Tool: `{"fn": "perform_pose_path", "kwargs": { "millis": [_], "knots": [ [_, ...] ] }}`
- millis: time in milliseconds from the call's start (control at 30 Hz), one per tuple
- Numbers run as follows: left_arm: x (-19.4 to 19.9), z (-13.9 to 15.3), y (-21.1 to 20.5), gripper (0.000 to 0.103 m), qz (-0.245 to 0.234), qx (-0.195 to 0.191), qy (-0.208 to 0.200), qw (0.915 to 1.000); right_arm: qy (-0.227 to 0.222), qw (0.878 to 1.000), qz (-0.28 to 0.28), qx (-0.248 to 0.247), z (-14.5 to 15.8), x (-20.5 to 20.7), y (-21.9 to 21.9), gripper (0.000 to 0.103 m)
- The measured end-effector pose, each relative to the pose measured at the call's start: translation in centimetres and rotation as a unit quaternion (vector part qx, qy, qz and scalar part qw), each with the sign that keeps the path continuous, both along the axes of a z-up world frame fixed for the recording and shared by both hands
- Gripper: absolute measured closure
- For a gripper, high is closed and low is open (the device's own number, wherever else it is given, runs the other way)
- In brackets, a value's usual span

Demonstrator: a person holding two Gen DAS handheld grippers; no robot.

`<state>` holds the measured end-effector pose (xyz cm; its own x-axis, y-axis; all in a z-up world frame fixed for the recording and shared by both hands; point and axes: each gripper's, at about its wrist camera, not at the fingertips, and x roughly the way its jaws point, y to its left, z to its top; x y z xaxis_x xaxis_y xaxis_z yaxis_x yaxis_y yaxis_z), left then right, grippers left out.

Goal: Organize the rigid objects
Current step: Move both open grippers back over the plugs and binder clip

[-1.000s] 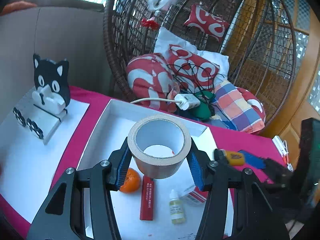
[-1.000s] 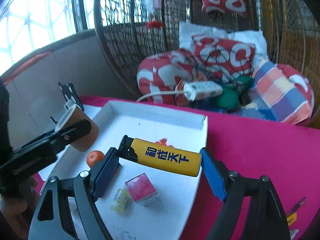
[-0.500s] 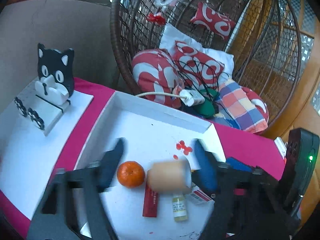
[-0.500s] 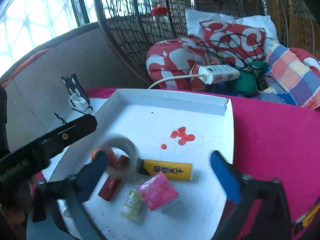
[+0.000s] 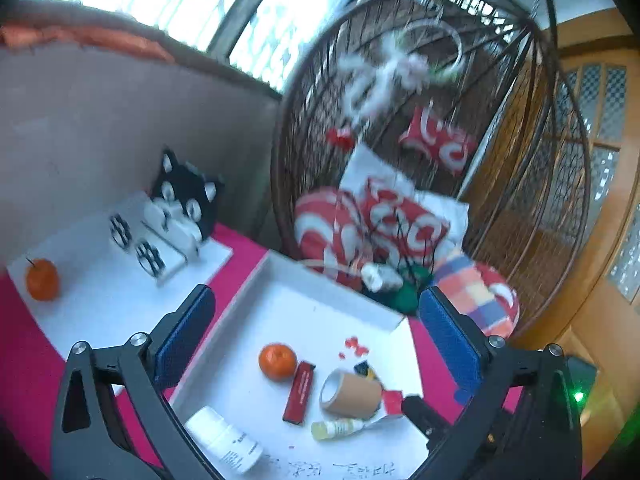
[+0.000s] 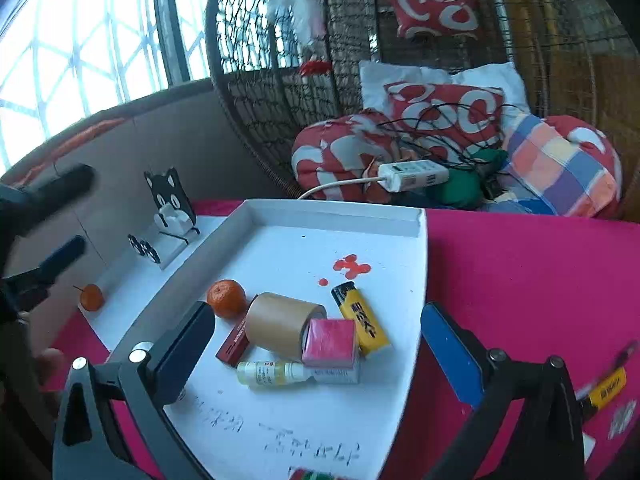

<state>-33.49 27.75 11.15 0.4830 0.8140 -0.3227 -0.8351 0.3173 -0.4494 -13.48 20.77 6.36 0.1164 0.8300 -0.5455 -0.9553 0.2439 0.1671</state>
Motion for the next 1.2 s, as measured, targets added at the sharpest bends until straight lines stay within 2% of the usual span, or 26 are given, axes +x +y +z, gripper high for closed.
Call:
{"fn": "perform_pose_path", "kwargs": {
  "millis": [100,167,267,500,567,667,733,800,933,1000,1067,1200],
  "knots": [
    [-0.2,2.3,-1.6,0.000,0.016,0.040,0.009,0.9990,-0.009,1.000,-0.003,0.022,1.4,0.2,-1.5,0.000],
    [-0.1,3.3,-2.6,0.000,0.009,0.060,0.003,0.9981,-0.010,0.999,-0.010,0.040,2.5,0.8,-2.9,0.000],
    [1.0,3.9,-3.5,0.000,-0.018,0.068,0.000,0.9975,-0.010,0.997,-0.029,0.066,3.7,1.9,-5.3,0.000],
    [5.7,4.0,-5.9,0.000,-0.082,0.079,0.032,0.9930,-0.057,0.988,-0.096,0.107,6.0,5.4,-10.9,0.000],
    [7.0,4.2,-7.1,0.000,-0.099,0.092,0.043,0.9900,-0.079,0.981,-0.120,0.127,6.9,6.3,-12.9,0.000],
    [9.0,4.6,-9.1,0.000,-0.128,0.124,0.065,0.9819,-0.124,0.964,-0.166,0.166,8.5,7.4,-16.6,0.000],
    [10.5,4.4,-10.2,0.000,-0.159,0.132,0.072,0.9757,-0.133,0.953,-0.190,0.196,9.5,8.4,-19.3,0.000],
    [12.2,3.9,-11.0,0.000,-0.195,0.127,0.080,0.9693,-0.121,0.946,-0.198,0.225,10.1,9.7,-21.7,0.000],
    [15.7,2.1,-12.4,0.000,-0.259,0.098,0.092,0.9564,-0.086,0.943,-0.193,0.256,10.3,11.9,-25.3,0.000],
    [17.5,0.7,-13.1,0.000,-0.284,0.079,0.110,0.9491,-0.081,0.946,-0.197,0.243,9.7,12.6,-26.0,0.000],
    [19.9,-1.4,-13.7,0.000,-0.315,0.046,0.138,0.9379,-0.075,0.951,-0.204,0.218,8.7,13.3,-26.7,0.000],
    [23.3,-4.7,-14.9,0.000,-0.337,-0.008,0.182,0.9236,-0.067,0.956,-0.231,0.170,6.0,14.3,-28.0,0.000]
  ]
}}
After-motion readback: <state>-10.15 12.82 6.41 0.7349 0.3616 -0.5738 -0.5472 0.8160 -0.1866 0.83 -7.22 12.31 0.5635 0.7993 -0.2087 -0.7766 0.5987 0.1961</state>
